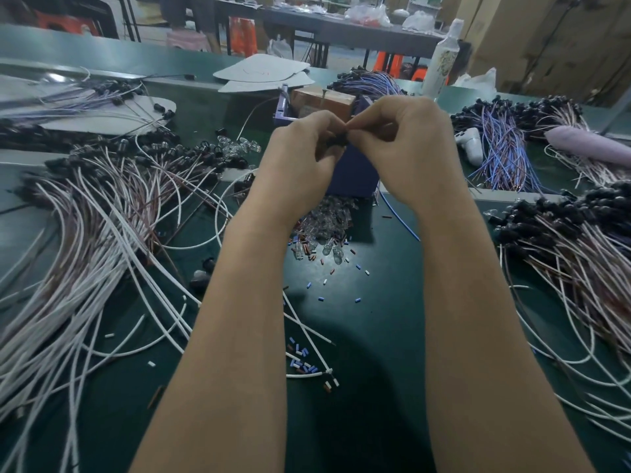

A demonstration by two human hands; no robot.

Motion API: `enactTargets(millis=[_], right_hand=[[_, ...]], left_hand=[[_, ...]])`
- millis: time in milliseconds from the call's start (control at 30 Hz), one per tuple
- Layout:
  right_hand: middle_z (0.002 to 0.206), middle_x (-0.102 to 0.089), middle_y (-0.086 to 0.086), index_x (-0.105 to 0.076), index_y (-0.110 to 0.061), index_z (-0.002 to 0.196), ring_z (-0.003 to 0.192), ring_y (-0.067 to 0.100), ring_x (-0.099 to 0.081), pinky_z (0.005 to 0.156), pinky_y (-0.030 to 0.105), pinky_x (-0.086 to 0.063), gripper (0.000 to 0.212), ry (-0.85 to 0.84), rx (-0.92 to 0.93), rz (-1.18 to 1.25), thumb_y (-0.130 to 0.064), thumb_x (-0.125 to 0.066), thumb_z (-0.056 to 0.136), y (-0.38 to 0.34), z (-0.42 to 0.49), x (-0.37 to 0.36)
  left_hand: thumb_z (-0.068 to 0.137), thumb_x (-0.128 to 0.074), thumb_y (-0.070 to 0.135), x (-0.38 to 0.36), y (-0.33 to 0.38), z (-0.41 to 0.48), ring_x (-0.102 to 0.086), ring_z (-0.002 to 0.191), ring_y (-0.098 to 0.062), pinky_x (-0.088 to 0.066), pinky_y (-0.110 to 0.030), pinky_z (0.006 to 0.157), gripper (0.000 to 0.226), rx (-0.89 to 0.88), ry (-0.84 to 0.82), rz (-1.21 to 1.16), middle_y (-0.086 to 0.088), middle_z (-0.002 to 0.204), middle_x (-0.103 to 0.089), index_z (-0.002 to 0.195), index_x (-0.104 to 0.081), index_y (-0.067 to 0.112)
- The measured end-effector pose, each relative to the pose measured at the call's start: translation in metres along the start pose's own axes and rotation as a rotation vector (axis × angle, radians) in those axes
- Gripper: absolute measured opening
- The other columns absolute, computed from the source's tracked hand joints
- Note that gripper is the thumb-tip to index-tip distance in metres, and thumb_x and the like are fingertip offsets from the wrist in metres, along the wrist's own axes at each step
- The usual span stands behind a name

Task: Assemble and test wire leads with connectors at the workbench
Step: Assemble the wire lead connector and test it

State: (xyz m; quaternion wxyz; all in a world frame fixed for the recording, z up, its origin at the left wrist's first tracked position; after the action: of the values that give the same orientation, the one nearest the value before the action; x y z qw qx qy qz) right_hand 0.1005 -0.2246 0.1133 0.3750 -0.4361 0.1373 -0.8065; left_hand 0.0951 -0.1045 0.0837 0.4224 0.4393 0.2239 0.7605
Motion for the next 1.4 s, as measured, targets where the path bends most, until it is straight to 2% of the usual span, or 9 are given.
enactTargets(millis=[267, 367, 467, 600, 800, 900, 1000, 1267, 1400], right_hand=[[0.074, -0.070, -0.001, -0.071, -0.021, 0.082, 0.067, 0.007, -0.065, 0.071, 0.021, -0.055, 0.013, -0.012, -0.148, 0.404, -0.009, -0.067, 0.086, 0.022, -0.001, 0.002], [0.071, -0.069, 0.001, -0.069, -0.014, 0.083, 0.064, 0.007, -0.065, 0.066, 0.018, -0.054, 0.007, -0.019, -0.265, 0.622, -0.008, -0.067, 0.087, 0.030, -0.005, -0.006], [0.064, -0.068, 0.000, -0.067, -0.009, 0.080, 0.060, 0.008, -0.064, 0.063, 0.017, -0.052, 0.005, -0.022, -0.367, 0.792, -0.007, -0.068, 0.085, 0.037, -0.007, -0.013], [0.065, -0.068, 0.001, -0.067, -0.008, 0.079, 0.060, 0.009, -0.064, 0.063, 0.017, -0.052, 0.005, -0.049, -0.390, 0.780, -0.007, -0.068, 0.084, 0.040, -0.007, -0.018], [0.074, -0.067, 0.006, -0.067, -0.005, 0.088, 0.061, 0.006, -0.061, 0.066, 0.020, -0.053, 0.006, -0.005, -0.256, 0.542, -0.009, -0.062, 0.090, 0.035, -0.003, -0.011], [0.078, -0.069, 0.010, -0.067, -0.007, 0.088, 0.066, 0.012, -0.063, 0.071, 0.027, -0.056, 0.006, -0.002, -0.193, 0.427, -0.011, -0.063, 0.090, 0.030, -0.002, -0.012], [0.082, -0.070, 0.016, -0.067, -0.005, 0.087, 0.067, 0.012, -0.062, 0.071, 0.025, -0.056, 0.007, -0.016, -0.198, 0.443, -0.010, -0.064, 0.090, 0.030, -0.003, -0.017], [0.079, -0.068, 0.009, -0.068, -0.008, 0.085, 0.071, 0.015, -0.064, 0.071, 0.023, -0.055, 0.012, -0.033, -0.365, 0.728, -0.014, -0.061, 0.092, 0.040, -0.006, -0.026], [0.080, -0.070, 0.006, -0.064, -0.015, 0.084, 0.070, 0.011, -0.067, 0.069, 0.023, -0.055, 0.005, -0.099, -0.310, 0.614, -0.016, -0.066, 0.089, 0.035, -0.003, -0.024]], left_hand=[[0.093, -0.058, 0.029, 0.004, -0.001, 0.000, -0.061, 0.093, -0.015, -0.043, -0.040, 0.096, 0.015, 0.028, -0.013, 0.102, 0.009, 0.085, -0.068, 0.104, -0.066, 0.025], [0.092, -0.059, 0.024, 0.005, 0.001, -0.002, -0.059, 0.081, -0.013, -0.043, -0.022, 0.082, 0.013, -0.009, -0.002, 0.045, 0.002, 0.079, -0.069, 0.099, -0.067, 0.018], [0.091, -0.060, 0.021, 0.005, 0.003, -0.002, -0.060, 0.079, -0.018, -0.044, -0.024, 0.076, 0.014, -0.039, 0.005, 0.053, -0.004, 0.079, -0.069, 0.097, -0.068, 0.010], [0.091, -0.059, 0.019, 0.001, 0.000, -0.001, -0.060, 0.081, -0.022, -0.044, -0.029, 0.077, 0.016, -0.044, -0.019, 0.075, -0.007, 0.082, -0.068, 0.099, -0.066, 0.007], [0.091, -0.059, 0.018, 0.002, 0.004, 0.000, -0.054, 0.075, -0.016, -0.035, -0.010, 0.063, 0.012, -0.068, -0.012, 0.086, -0.005, 0.079, -0.064, 0.097, -0.067, 0.012], [0.091, -0.059, 0.019, 0.001, 0.001, -0.001, -0.055, 0.077, -0.014, -0.036, -0.013, 0.065, 0.014, -0.039, -0.005, 0.071, -0.002, 0.080, -0.066, 0.099, -0.068, 0.013], [0.090, -0.059, 0.018, 0.003, 0.001, 0.000, -0.058, 0.077, -0.016, -0.040, -0.022, 0.071, 0.014, -0.039, 0.006, 0.058, -0.003, 0.079, -0.066, 0.098, -0.069, 0.013], [0.090, -0.061, 0.020, 0.005, 0.002, 0.000, -0.061, 0.080, -0.019, -0.042, -0.026, 0.074, 0.015, -0.022, 0.045, 0.070, -0.006, 0.082, -0.069, 0.099, -0.070, 0.013], [0.090, -0.060, 0.021, 0.001, 0.004, 0.000, -0.060, 0.077, -0.015, -0.040, -0.020, 0.067, 0.014, -0.002, 0.025, 0.038, -0.002, 0.080, -0.068, 0.100, -0.069, 0.018]])
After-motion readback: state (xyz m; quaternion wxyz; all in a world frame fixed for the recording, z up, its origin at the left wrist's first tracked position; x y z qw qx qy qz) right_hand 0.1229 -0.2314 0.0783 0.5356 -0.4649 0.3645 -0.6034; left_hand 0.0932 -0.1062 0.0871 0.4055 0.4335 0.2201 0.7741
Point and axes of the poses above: each hand's wrist, its own z-axis towards the middle knuckle, its own x-axis out of the back of the hand, y = z × x, the point moved 7 cm from there along z, towards the middle knuckle
